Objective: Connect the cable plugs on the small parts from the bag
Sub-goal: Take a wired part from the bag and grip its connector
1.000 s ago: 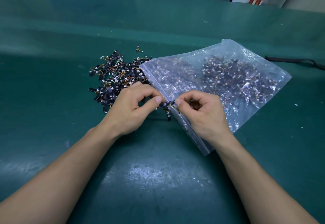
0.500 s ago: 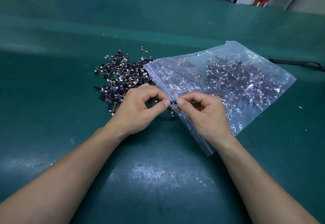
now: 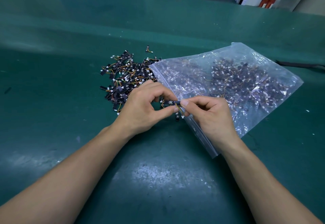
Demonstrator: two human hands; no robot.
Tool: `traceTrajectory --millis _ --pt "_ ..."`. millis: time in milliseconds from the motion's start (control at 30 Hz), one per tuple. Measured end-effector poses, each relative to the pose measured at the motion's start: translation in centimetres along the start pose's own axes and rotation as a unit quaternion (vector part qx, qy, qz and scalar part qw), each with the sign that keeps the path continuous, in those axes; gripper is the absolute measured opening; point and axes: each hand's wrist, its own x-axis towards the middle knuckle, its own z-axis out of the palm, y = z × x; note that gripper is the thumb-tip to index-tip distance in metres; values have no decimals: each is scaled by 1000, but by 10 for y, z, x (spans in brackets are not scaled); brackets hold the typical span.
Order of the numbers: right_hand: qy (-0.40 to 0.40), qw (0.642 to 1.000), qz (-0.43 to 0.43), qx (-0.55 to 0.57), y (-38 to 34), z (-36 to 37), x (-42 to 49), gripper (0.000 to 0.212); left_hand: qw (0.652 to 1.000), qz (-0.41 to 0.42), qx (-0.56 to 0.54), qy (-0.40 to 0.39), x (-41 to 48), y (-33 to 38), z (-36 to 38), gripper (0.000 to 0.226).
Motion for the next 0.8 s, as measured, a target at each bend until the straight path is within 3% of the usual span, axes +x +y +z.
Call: traceTrajectory --millis 167,400,633,800 --pt "-4 1000 9 13 2 -1 0 18 1000 11 -7 11 0 1 3 16" --pt "-4 1000 12 23 3 -1 0 24 1000 5 -10 4 0 3 3 14" --pt "4 1000 -9 -3 5 -3 2 24 998 -42 -38 -12 -1 4 0 7" --pt "2 1000 -13 -9 7 -4 1 8 999 -40 -17 6 0 4 2 6"
